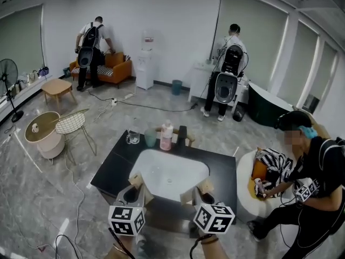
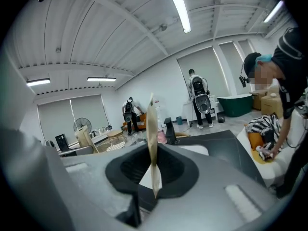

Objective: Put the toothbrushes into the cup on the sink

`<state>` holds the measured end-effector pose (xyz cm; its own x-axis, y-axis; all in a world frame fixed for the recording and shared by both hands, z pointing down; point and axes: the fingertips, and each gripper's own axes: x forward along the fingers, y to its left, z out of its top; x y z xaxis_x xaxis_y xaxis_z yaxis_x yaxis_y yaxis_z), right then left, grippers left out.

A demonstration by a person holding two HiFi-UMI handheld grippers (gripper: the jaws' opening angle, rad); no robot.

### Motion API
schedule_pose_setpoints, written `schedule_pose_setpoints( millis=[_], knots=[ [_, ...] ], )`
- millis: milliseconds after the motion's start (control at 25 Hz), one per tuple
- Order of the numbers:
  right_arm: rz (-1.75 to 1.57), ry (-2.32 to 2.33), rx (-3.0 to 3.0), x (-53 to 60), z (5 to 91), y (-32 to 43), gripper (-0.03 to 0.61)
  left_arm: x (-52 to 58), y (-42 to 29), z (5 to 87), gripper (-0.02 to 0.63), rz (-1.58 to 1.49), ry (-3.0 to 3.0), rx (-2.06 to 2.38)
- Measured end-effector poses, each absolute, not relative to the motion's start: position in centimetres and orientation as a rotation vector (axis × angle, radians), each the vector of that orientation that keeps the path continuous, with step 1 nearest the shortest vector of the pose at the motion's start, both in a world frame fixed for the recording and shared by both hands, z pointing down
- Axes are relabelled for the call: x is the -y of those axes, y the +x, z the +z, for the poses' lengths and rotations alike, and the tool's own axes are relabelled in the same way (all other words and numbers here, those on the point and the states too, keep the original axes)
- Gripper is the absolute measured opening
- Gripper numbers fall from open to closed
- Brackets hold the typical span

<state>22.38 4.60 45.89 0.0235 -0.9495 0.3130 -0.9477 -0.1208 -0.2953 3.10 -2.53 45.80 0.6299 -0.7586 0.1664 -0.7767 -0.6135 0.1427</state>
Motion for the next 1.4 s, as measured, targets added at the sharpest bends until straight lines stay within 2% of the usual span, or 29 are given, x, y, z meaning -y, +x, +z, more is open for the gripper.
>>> schedule_pose_setpoints(
  millis=[600,1120,1400],
  knots=[
    [-0.719,-2.257,-2.057,8.9,45.9,22.5,0.038,16.6,2.5,46.3,0.035,0.176,2.633,1.259],
    [-0.732,-2.250,-2.140,20.1,47.5,18.6,0.038,27.5,-2.5,48.5,0.035,0.215,2.557,1.333],
    [-0.737,-2.283,-2.182,21.7,47.9,18.3,0.038,29.8,-4.3,49.2,0.035,0.182,2.495,1.380]
  ],
)
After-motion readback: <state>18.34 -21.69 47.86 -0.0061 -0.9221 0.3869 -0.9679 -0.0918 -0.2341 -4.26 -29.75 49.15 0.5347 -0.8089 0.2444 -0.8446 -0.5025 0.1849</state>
